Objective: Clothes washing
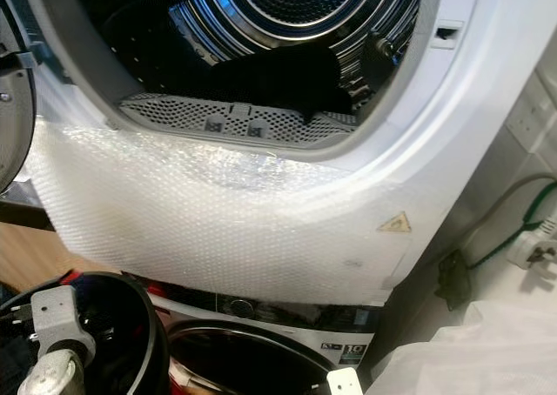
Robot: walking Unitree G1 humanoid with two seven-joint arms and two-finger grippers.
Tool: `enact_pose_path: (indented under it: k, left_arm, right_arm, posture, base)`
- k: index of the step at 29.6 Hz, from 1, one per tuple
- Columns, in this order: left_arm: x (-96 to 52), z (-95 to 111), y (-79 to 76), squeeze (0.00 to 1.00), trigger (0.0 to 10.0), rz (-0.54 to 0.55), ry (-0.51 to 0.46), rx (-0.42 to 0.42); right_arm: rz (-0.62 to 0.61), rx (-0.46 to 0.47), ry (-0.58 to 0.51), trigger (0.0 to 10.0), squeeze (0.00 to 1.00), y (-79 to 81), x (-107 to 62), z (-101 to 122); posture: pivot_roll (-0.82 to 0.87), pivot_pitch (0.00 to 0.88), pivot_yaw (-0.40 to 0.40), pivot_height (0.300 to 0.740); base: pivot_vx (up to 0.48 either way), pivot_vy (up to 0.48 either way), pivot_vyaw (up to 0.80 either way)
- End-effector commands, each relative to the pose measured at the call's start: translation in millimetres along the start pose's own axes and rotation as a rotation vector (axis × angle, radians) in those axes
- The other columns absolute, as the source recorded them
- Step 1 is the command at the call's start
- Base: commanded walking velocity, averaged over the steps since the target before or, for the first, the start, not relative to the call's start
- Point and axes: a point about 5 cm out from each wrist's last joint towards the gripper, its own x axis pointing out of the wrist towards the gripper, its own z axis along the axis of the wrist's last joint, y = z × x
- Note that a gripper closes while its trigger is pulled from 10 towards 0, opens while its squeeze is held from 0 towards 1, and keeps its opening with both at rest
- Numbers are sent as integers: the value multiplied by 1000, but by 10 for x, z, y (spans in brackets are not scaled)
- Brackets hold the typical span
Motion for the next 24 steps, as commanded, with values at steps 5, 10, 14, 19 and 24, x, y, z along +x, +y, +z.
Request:
enact_pose_path:
  k: [5, 10, 14, 19, 24]
  left_arm:
    - [-263, 395, -208, 0, 0, -262, -298, 155]
    - [-352, 593, -512, 0, 0, -568, -396, 250]
    - [-417, 829, -731, 0, 0, -761, -446, 221]
    - [-521, 1066, -1074, 0, 0, -1163, -409, 230]
    - [-572, 1161, -1201, 0, 0, -1445, -321, 289]
  right_arm:
    - [6, 5, 12, 10000, 0, -7, -5, -29]
    - [15, -2, 8, 10000, 0, 9, 4, 7]
    - [17, -2, 2, 10000, 0, 16, 12, 42]
    - [18, 14, -10, 10000, 0, 45, 22, 84]
    - [17, 25, -7, 10000, 0, 63, 23, 77]
  posture:
    - [235, 0, -22, 740]
    - [260, 0, -29, 740]
    - [261, 0, -29, 740]
    - [256, 0, -25, 740]
    - [246, 0, -17, 740]
  base:
    - [0, 0, 0]
    - [0, 0, 0]
    - [0, 0, 0]
    - [0, 0, 0]
    - [0, 0, 0]
